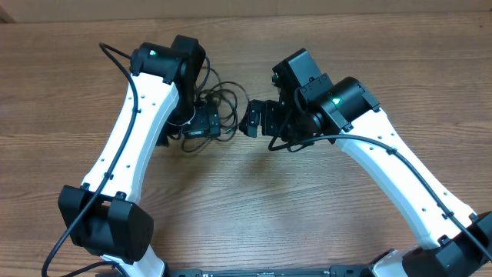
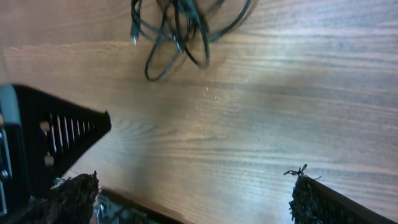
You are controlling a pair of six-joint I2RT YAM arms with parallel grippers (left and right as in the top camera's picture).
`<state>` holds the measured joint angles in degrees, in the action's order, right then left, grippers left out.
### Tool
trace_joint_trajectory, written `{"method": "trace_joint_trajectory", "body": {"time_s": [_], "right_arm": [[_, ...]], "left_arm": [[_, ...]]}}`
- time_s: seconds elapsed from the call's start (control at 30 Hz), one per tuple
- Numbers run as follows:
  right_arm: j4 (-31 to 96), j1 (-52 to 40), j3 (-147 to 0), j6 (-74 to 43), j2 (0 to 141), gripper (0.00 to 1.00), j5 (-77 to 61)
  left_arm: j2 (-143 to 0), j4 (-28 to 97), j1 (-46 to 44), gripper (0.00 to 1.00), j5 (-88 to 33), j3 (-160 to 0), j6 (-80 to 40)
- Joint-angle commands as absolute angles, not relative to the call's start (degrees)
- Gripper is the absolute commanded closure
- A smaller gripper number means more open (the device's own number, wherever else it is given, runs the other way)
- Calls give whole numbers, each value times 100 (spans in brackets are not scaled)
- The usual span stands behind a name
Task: Untangle cables
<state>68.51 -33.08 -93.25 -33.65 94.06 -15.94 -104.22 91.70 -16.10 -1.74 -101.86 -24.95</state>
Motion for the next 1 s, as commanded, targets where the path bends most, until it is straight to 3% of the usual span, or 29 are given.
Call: {"method": "trace_joint_trajectory", "body": {"time_s": [0.0, 0.43, 0.63, 0.97], "right_arm": [[6875, -3308, -9321, -3249, 9400, 0, -1726], [6626, -3308, -9297, -3256, 9432, 0, -1485], [6613, -3308, -9295, -3256, 9459, 0, -1485], [6591, -3308, -9295, -3256, 9476, 0, -1487]], "left_arm": [[-10416, 9153, -1610, 0, -296, -10171, -2477], [-10416, 8224, -1610, 1, 298, -9979, -3175], [-10422, 7133, -1522, 21, 318, -9365, -3514], [-10473, 5474, -1396, 24, 314, -8447, -4547]]}}
